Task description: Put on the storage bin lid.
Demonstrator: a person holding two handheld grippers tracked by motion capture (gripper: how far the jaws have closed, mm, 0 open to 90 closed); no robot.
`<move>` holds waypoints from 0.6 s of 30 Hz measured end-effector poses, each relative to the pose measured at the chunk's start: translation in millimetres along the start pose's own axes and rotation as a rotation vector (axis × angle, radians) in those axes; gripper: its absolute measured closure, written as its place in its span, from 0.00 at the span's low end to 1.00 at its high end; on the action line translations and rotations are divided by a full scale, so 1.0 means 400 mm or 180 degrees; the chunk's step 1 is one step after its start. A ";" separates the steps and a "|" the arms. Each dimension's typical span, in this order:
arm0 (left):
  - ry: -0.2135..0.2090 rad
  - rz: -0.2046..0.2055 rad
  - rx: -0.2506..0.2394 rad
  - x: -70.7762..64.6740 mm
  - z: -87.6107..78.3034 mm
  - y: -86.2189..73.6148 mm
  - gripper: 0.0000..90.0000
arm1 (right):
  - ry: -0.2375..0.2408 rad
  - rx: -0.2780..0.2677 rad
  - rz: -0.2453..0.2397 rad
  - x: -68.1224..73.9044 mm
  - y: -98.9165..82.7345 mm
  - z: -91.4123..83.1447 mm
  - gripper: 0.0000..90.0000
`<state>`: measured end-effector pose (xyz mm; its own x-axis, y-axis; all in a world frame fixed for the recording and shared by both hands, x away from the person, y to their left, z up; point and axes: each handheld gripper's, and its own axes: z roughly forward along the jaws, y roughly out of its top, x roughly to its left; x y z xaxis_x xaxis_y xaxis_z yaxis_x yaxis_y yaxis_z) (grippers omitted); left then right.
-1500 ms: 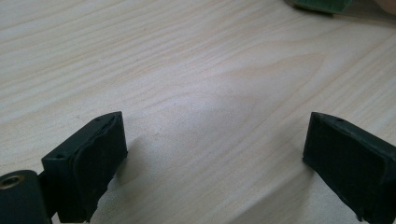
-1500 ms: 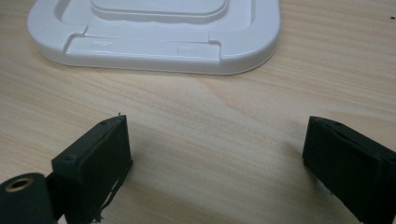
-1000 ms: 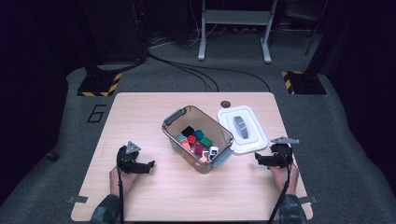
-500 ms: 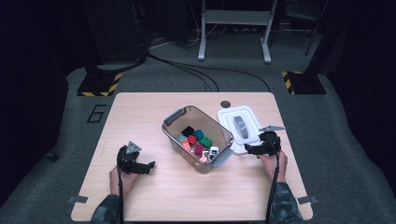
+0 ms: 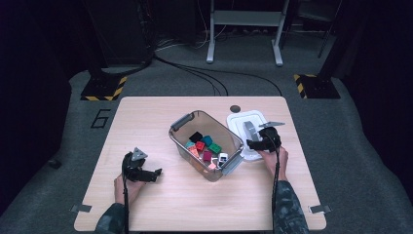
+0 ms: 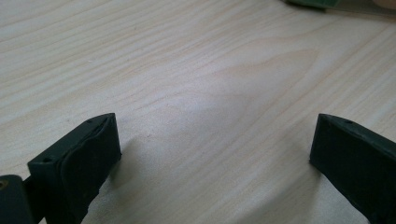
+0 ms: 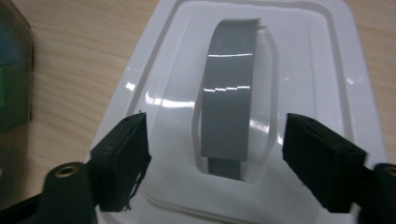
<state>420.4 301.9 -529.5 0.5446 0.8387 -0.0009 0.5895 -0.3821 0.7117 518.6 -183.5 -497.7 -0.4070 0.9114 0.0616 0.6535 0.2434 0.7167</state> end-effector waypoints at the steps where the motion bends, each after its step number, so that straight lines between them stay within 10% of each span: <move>1: 0.0003 0.0024 -0.0002 0.001 0.000 0.000 0.02 | -0.0021 0.0010 -0.0004 0.001 0.005 0.005 0.35; 13: -0.0009 0.0028 -0.0013 0.000 0.001 0.001 0.02 | -0.0167 0.0023 -0.0023 0.000 0.037 0.040 0.74; 18: -0.0012 0.0031 -0.0011 0.000 0.001 0.001 0.02 | -0.0178 0.0020 -0.0023 -0.006 0.035 0.037 0.75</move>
<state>420.7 301.7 -529.5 0.5525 0.8335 0.0035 0.5820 -0.3888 0.7142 538.2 -177.6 -498.1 -0.3756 0.9266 0.0174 0.6547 0.2520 0.7127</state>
